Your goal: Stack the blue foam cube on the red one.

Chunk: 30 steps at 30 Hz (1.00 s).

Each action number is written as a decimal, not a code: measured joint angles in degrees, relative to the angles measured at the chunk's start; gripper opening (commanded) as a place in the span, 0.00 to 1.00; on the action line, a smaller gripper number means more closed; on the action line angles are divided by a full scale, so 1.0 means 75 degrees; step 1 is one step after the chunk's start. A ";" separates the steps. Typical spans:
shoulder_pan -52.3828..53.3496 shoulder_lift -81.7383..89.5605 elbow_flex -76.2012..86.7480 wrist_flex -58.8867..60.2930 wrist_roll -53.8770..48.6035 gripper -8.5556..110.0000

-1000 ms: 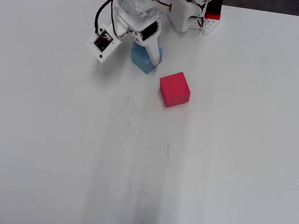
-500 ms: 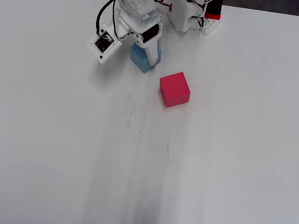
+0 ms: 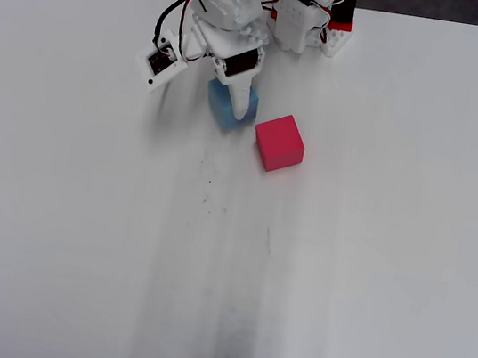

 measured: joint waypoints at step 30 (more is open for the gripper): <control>-0.2941 -0.0375 -0.3375 0.3199 0.6973 0.26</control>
